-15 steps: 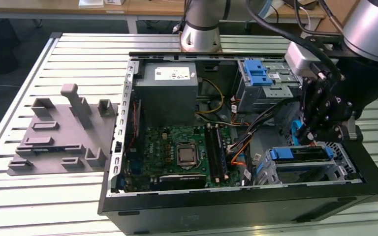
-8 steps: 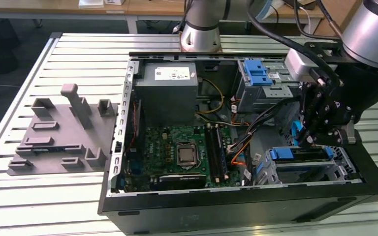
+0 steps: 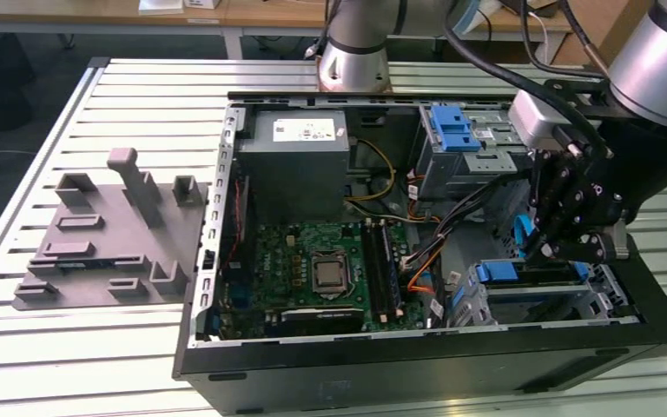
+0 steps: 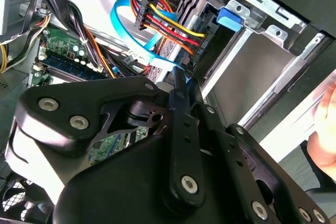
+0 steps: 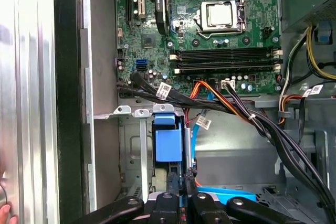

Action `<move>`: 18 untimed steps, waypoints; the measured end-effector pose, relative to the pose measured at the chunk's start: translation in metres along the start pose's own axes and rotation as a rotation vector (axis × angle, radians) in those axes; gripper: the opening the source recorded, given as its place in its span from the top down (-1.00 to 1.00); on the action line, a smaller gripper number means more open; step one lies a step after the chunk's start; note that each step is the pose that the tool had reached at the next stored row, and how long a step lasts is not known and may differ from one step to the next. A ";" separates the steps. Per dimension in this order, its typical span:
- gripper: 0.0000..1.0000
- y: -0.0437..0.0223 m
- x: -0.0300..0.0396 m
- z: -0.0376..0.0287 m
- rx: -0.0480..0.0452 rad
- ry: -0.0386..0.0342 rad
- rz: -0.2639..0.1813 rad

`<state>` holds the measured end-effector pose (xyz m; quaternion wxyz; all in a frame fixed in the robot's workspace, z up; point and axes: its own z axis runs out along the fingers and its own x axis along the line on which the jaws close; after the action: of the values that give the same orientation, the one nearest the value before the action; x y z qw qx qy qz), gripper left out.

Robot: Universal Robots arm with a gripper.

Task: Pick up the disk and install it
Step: 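Insert the second disk wire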

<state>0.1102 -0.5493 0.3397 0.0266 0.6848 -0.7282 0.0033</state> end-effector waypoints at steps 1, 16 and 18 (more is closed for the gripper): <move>0.68 -0.0002 0.0000 0.0002 -0.0009 0.0001 0.000; 0.68 -0.0019 0.0022 0.0049 -0.0011 0.0003 0.000; 0.68 -0.0020 0.0022 0.0055 -0.0011 0.0002 0.000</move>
<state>0.1118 -0.5518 0.3343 0.0270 0.6848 -0.7282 0.0029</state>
